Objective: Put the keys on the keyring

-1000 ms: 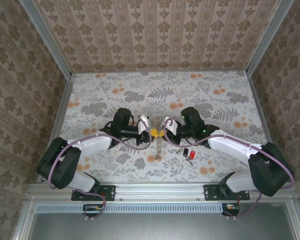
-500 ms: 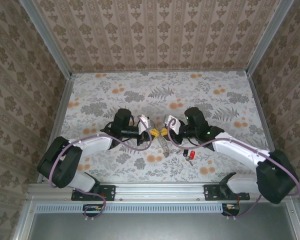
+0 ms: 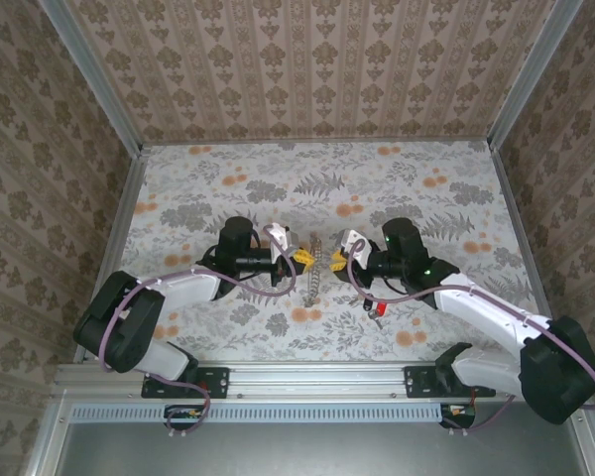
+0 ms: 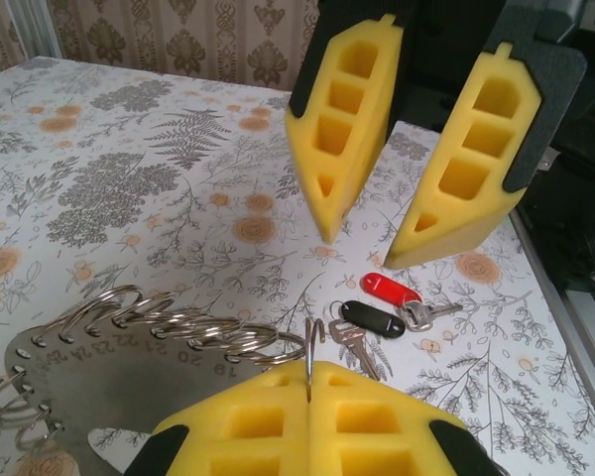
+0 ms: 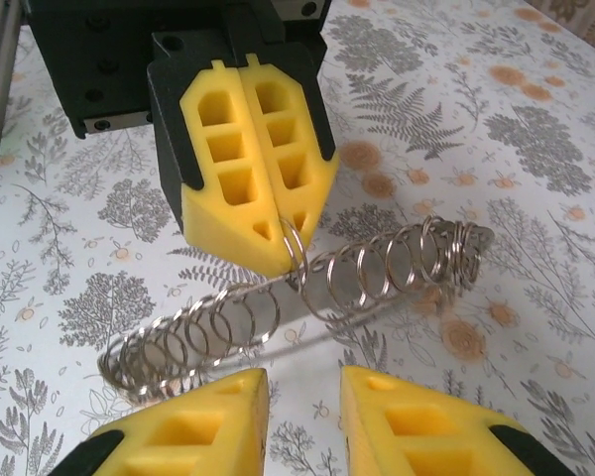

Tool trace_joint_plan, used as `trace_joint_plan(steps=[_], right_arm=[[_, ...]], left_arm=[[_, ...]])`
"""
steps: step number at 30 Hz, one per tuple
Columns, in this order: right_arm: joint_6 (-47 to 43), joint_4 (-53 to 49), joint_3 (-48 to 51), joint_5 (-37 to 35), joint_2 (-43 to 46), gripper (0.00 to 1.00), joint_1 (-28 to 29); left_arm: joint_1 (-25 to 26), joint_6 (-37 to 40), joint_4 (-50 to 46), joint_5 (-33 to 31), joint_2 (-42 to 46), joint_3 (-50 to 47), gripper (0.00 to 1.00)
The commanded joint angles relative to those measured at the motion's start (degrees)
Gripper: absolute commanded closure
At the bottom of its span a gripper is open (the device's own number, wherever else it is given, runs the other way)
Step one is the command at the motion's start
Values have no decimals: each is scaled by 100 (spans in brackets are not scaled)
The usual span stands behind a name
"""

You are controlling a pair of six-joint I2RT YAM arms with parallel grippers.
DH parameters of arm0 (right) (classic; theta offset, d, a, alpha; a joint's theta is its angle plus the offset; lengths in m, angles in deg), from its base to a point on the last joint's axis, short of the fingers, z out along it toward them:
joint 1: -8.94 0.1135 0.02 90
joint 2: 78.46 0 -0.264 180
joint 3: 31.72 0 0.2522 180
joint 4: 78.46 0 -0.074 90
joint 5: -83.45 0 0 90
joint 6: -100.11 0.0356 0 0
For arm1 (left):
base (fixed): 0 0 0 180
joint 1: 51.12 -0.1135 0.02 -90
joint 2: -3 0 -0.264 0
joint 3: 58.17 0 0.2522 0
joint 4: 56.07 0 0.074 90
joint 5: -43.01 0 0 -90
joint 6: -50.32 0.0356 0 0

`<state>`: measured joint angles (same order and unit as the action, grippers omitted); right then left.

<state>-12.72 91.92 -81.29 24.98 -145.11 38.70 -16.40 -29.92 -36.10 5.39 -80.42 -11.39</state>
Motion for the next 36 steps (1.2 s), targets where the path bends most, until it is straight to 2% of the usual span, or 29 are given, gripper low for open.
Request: trace_joint_plan(steps=[1,12,26,32,36], right_arm=[[-143,511,-199,533,-186,73,-14],[-534,726,-305,853,-501,74,-2],[-466,1002,-409,934,-920,74,-5],[-395,1099,-453,963,-1058,83,-1],[-389,1103,-446,926,-1065,93,-3]], left_arm=[[-44,-158,287,326,89,46,100],[-44,-134,173,371,72,178,100],[-44,-101,116,413,63,221,100],[-44,-97,65,448,54,247,100],[-44,-70,32,431,71,257,100]])
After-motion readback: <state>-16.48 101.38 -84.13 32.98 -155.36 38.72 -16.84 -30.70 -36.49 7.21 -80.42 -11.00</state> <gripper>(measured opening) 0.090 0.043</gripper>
